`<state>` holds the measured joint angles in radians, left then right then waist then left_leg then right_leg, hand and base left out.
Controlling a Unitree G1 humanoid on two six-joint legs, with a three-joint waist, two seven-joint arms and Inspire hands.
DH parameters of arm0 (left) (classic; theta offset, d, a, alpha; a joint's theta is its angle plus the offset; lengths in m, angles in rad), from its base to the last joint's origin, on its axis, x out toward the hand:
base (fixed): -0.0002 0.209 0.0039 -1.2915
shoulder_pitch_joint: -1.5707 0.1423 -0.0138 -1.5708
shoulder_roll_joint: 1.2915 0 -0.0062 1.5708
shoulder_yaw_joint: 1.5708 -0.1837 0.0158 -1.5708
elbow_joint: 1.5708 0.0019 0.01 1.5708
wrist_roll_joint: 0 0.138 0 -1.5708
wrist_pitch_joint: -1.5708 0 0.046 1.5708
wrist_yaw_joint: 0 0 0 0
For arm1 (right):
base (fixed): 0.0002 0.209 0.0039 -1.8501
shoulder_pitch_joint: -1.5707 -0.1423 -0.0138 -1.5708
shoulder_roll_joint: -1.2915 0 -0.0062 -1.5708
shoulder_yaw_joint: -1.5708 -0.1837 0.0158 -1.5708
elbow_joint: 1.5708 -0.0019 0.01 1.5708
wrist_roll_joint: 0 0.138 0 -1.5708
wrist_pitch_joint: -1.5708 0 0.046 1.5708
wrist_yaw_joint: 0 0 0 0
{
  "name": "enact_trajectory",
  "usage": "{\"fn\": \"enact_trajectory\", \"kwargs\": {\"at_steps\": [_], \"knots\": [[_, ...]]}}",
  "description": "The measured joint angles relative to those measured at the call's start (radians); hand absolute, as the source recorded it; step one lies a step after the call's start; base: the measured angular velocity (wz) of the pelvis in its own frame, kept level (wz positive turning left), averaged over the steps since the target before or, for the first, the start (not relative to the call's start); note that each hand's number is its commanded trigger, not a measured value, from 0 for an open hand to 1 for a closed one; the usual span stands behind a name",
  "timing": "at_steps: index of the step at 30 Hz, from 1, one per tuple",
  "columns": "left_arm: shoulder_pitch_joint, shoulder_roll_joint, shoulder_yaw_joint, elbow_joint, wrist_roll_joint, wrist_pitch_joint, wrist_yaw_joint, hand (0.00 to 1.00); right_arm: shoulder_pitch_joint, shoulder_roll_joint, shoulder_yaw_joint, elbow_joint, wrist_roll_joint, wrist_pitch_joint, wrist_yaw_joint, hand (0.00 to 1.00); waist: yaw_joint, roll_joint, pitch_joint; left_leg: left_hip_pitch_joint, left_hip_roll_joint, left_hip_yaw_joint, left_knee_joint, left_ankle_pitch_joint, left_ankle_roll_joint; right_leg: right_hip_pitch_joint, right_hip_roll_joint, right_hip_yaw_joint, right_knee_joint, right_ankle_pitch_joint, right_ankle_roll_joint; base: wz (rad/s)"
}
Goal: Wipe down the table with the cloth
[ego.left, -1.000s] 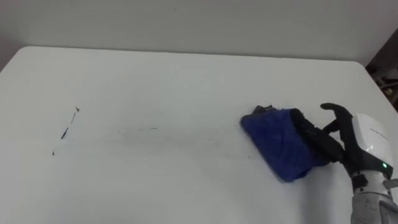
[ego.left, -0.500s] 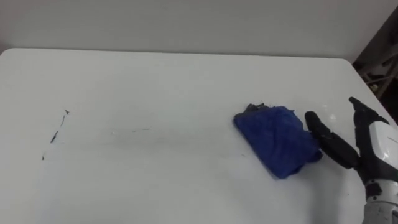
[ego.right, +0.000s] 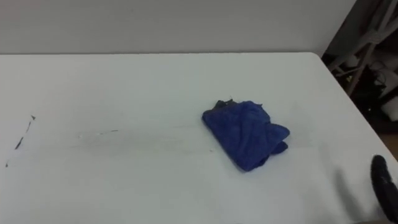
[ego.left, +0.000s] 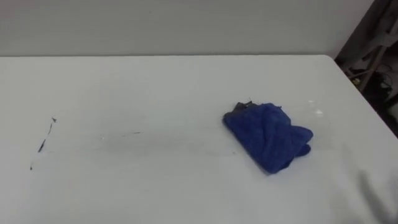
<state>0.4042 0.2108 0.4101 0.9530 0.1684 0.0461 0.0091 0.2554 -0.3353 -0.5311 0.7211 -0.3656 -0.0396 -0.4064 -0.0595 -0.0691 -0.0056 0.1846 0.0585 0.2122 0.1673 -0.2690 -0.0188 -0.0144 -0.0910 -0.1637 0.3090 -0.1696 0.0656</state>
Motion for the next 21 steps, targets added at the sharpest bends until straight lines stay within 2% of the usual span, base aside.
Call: {"fn": "enact_trajectory", "kwargs": {"at_steps": [4,6,11,13,18,21], "knots": [[-0.001,0.001,-0.001,-0.013,-0.011,0.017,0.000,0.00,0.017,-0.006,-0.001,0.127,0.170,0.032,-0.004,0.00,-0.003,-0.009,-0.0041,0.001,0.000,0.001,0.003,-0.004,0.001,0.001,0.000,0.002,0.000,-0.001,0.000,0.00],[0.000,0.001,0.000,-0.012,-0.012,0.022,0.000,0.00,0.022,-0.006,-0.002,0.169,0.207,0.050,-0.003,0.00,-0.003,-0.012,-0.0038,0.001,-0.001,0.004,0.005,-0.006,0.003,0.001,0.000,0.008,-0.001,-0.001,0.001,-0.04],[0.002,0.002,0.003,-0.011,-0.012,0.033,0.003,0.00,0.027,-0.008,-0.003,0.330,0.238,0.070,0.005,0.00,-0.014,-0.013,-0.0034,0.000,-0.001,0.008,0.004,-0.009,0.004,-0.003,0.000,0.011,-0.001,-0.002,0.002,0.00],[0.002,0.002,0.003,-0.011,-0.014,0.049,0.005,0.00,0.022,-0.009,-0.003,0.381,0.252,0.103,0.017,0.00,-0.016,-0.010,-0.0035,0.000,-0.001,0.008,0.001,-0.010,0.004,-0.004,0.002,0.012,-0.004,-0.002,0.003,0.00],[-0.003,0.001,-0.002,-0.009,-0.033,0.073,0.009,0.00,0.021,-0.005,-0.002,0.469,0.256,0.158,0.064,0.00,-0.017,-0.003,-0.0052,0.004,-0.001,0.004,0.001,-0.010,0.004,-0.003,0.004,0.013,-0.002,-0.002,0.002,-0.03],[-0.002,0.005,-0.022,-0.010,-0.036,0.087,0.010,0.00,0.045,0.007,0.026,0.473,0.250,0.175,0.090,0.00,-0.017,0.006,-0.0041,0.004,0.002,0.003,0.001,-0.019,0.003,0.004,0.004,-0.003,-0.003,-0.002,0.002,0.01]]}}
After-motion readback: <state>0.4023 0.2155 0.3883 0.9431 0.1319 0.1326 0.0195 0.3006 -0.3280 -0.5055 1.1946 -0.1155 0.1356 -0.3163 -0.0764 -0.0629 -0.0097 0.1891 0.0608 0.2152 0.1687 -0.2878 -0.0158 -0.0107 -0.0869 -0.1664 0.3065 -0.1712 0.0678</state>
